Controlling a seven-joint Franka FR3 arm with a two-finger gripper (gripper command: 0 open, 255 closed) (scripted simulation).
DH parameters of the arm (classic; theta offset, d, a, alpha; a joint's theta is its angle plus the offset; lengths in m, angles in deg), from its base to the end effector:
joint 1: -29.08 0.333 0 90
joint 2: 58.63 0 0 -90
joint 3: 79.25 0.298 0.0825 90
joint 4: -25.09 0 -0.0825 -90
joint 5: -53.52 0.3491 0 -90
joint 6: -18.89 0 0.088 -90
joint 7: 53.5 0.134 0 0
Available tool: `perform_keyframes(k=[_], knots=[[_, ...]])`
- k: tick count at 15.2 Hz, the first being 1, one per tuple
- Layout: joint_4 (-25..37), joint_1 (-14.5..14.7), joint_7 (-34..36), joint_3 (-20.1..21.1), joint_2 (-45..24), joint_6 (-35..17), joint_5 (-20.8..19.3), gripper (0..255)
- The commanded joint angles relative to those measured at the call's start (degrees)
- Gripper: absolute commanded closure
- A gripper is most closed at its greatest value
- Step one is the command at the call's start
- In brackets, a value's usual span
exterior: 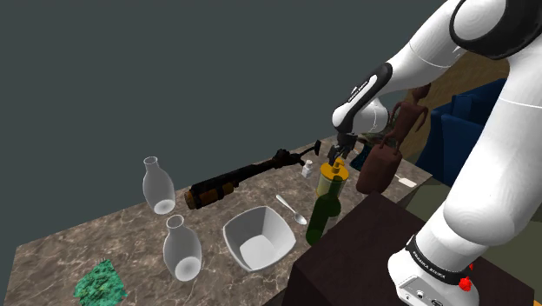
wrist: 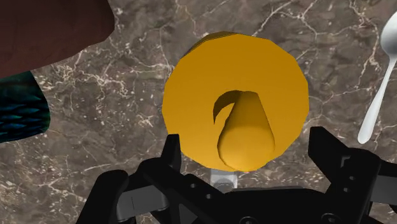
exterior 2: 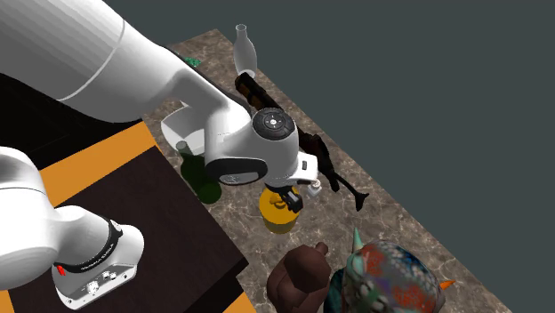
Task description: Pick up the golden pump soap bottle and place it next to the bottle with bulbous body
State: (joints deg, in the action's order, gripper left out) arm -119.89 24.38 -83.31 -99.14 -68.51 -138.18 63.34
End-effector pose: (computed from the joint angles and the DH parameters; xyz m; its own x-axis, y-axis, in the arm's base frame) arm 0.4045 -0.1963 0.2058 0.9969 -0.0584 0.0532 -0.0591 -0.9982 0.0116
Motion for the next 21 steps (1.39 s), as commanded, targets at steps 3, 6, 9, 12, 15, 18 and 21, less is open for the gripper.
perform_keyframes(k=[3, 6, 9, 12, 15, 18, 21], knots=[[0.2, -0.7, -1.8, 1.2, -2.3, -2.0, 2.4, 0], [0.2, -0.7, -1.8, 1.2, -2.3, -2.0, 2.4, 0], [0.2, -0.7, -1.8, 1.2, -2.3, -2.0, 2.4, 0], [0.2, -0.7, -1.8, 1.2, -2.3, -2.0, 2.4, 255], [0.2, -0.7, -1.8, 1.2, -2.4, -2.0, 2.4, 255], [0.2, -0.8, -1.8, 1.2, -2.4, -2.0, 2.4, 255], [0.0, -0.1, -0.5, 0.2, -0.6, -0.6, 0.6, 255]])
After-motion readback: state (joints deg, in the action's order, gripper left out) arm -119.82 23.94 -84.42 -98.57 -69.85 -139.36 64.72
